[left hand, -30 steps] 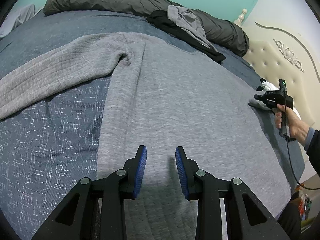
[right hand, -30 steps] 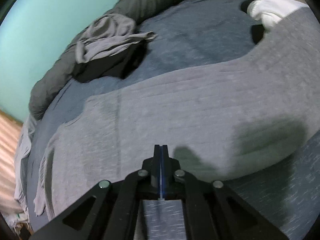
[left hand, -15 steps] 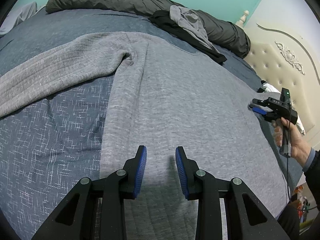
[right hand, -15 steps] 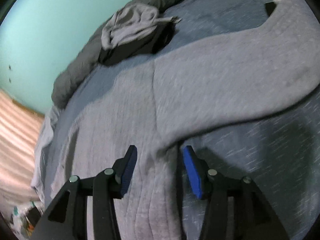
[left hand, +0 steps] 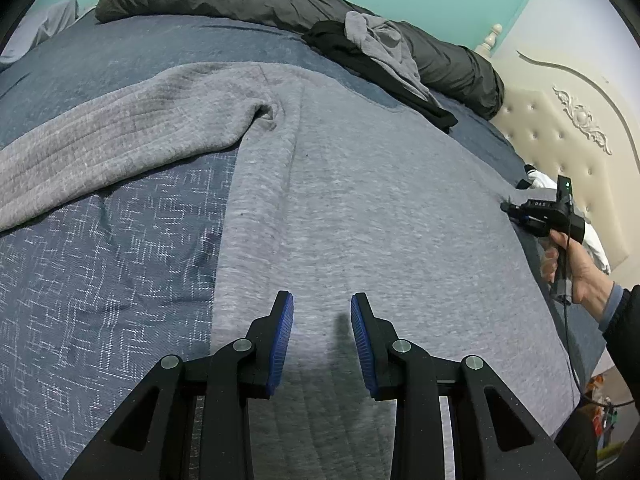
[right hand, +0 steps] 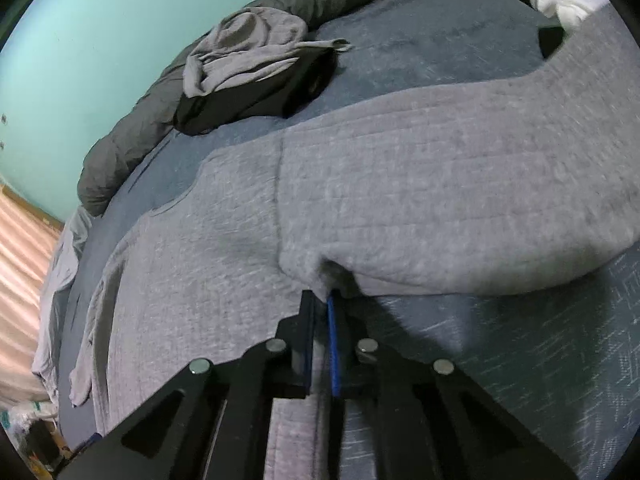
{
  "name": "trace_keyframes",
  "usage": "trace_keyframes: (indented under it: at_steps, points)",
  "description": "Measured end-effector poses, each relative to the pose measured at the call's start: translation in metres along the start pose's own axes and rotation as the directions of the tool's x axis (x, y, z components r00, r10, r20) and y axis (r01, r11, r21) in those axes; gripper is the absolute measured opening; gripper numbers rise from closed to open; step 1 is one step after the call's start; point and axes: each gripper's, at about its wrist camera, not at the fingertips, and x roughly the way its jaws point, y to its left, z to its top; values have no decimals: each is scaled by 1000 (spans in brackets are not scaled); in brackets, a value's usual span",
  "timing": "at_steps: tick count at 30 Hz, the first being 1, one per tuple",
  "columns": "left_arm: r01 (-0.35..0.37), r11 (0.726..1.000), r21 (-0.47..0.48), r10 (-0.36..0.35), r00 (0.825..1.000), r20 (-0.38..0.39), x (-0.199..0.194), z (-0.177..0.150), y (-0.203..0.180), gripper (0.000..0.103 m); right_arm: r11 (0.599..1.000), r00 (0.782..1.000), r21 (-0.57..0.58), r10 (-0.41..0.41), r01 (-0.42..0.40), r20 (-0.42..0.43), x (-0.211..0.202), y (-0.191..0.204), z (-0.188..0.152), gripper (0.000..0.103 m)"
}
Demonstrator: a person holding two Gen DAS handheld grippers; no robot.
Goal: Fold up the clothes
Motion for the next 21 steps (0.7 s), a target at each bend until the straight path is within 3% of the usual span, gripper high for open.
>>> trace_keyframes:
  at_steps: [4, 8, 12, 15, 17, 19, 21]
  points:
    - [2, 1000, -2, -2, 1000, -2, 0, -1, 1, 33, 1000, 1000, 20, -10, 10, -13, 5, -10, -3, 6]
    - [-3, 1000, -13, 3, 1000, -2, -2, -2, 6, 33, 998, 998, 42, 45, -43, -45, 9, -8, -9, 9]
    - [-8, 999, -40, 8, 1000, 7, -7, -4, 13, 33, 997, 998, -42, -59, 57, -35, -3, 14, -15, 10]
    - [-11, 998, -60, 12, 1000, 14, -10, -6, 19, 33, 992, 997, -95, -76, 78, 25, -27, 32, -28, 10]
    - [-13, 997, -74, 15, 1000, 18, -13, -6, 22, 33, 996, 997, -68, -46, 50, 58, -44, 40, -42, 16]
    - [-15, 996, -87, 17, 1000, 23, -15, -7, 26, 33, 999, 996, -42, -17, 21, 92, -61, 48, -56, 29]
    - [-25, 995, -95, 28, 999, 32, -20, -9, 29, 33, 998, 990, 24, 62, -66, 124, -75, 50, -73, 31]
